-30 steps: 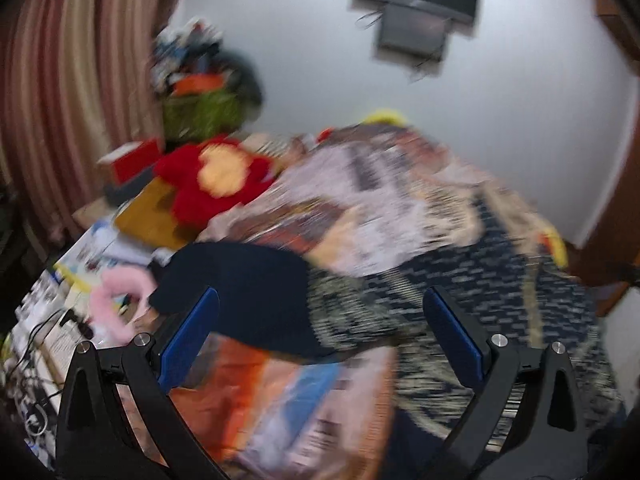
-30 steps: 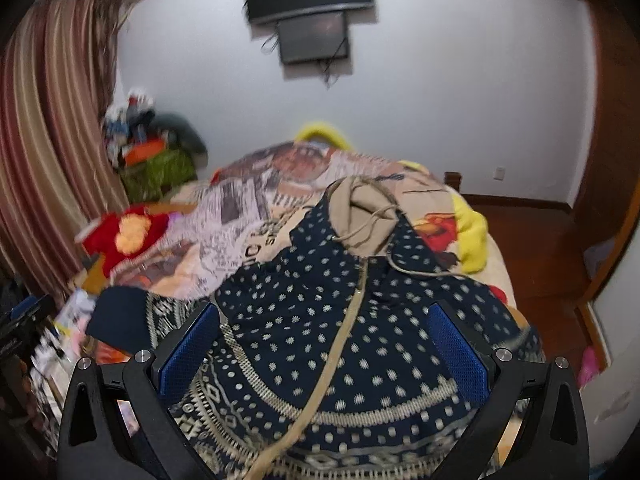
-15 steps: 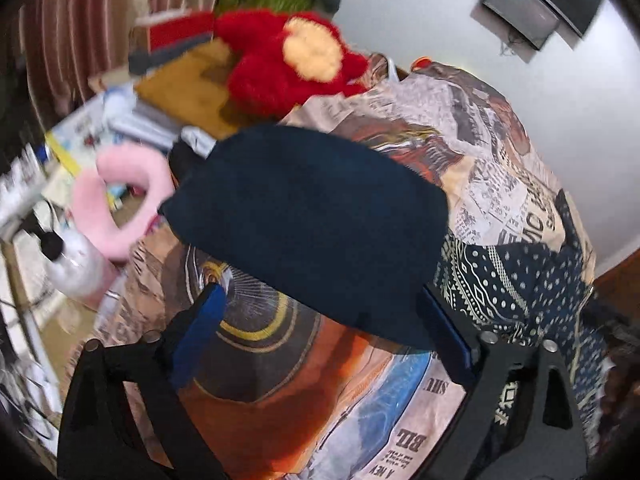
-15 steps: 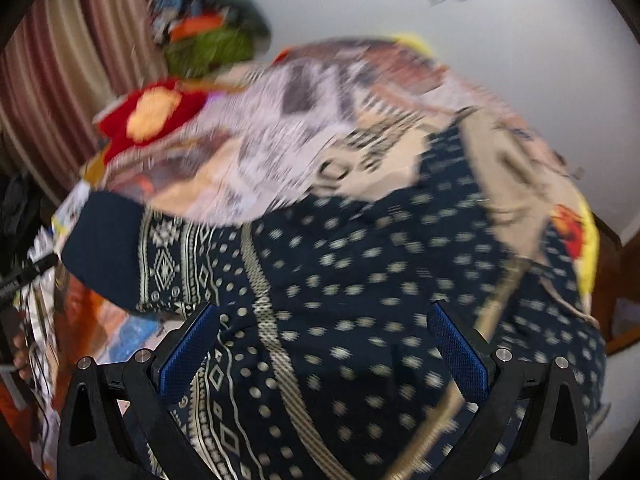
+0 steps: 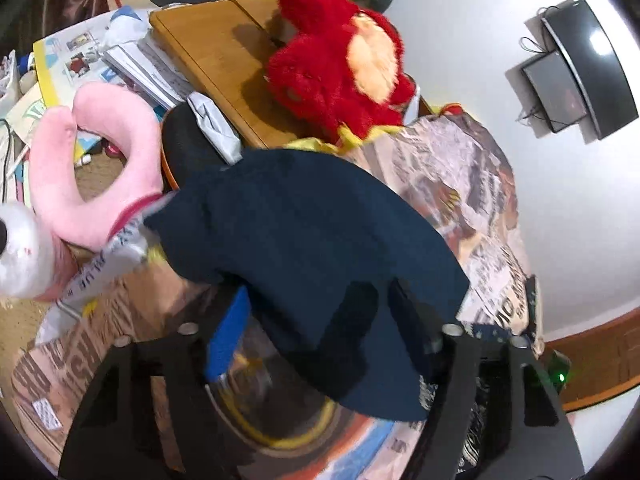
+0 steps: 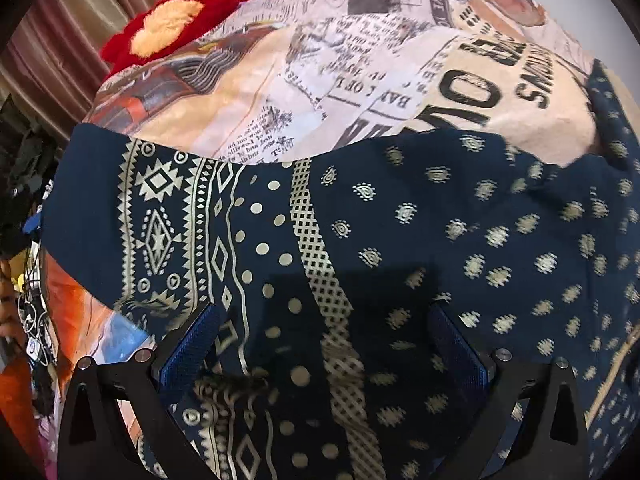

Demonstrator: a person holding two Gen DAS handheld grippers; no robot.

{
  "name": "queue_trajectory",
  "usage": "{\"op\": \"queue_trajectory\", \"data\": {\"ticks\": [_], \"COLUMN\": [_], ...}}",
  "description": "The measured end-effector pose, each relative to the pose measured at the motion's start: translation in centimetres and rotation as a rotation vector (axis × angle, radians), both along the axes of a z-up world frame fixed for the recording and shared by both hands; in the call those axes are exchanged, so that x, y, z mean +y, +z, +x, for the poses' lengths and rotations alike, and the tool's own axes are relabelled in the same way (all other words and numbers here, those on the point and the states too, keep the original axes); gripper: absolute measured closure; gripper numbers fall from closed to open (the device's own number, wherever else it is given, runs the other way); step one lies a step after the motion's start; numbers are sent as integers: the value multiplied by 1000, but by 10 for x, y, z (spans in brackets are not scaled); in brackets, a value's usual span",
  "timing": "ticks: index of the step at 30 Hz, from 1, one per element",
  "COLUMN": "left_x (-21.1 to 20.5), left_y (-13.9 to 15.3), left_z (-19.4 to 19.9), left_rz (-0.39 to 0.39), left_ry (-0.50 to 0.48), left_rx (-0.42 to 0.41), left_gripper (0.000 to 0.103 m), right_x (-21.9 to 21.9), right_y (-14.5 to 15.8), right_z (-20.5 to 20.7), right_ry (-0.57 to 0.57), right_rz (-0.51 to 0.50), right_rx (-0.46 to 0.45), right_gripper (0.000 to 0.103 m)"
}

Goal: Fold large clothes
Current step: 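Grasp the navy jacket sleeve cuff with the left gripper and lift it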

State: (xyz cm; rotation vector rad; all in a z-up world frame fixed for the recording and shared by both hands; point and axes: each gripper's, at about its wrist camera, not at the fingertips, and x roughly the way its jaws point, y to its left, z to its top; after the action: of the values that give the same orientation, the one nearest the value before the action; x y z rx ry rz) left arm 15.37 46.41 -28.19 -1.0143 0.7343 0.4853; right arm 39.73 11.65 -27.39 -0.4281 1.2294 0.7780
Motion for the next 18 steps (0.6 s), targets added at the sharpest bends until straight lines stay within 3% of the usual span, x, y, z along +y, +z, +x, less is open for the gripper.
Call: {"op": "queue_trajectory", "data": {"ticks": [3,5,7,12,15,18], "left_x": [8,13,15,2,-14,-41], "left_y": [-3,-4,-1,29,63,109], "left_z": [10,14,17,24,27,34], "left_rz": [14,21,42,182,272,395], "left_ry": [13,20,17,-30,-74,-135], "left_rx": [45,57,69,82,41,-21], "left_gripper": [61,84,95,100,100,100], "right_x": [11,18,23,30,25,24], "right_y": [-5,-8,-12,-17,-13,-1], "right_z": [-4,-8,-12,-27,-33,-38], "right_ry": [36,53,71,126,141,152], "right_rz": [-8,-23,-44,-94,-90,-73], "right_rx": [-24,-46,-81,-183,-185,-158], "right_gripper": [0,0,0,1,10,27]}}
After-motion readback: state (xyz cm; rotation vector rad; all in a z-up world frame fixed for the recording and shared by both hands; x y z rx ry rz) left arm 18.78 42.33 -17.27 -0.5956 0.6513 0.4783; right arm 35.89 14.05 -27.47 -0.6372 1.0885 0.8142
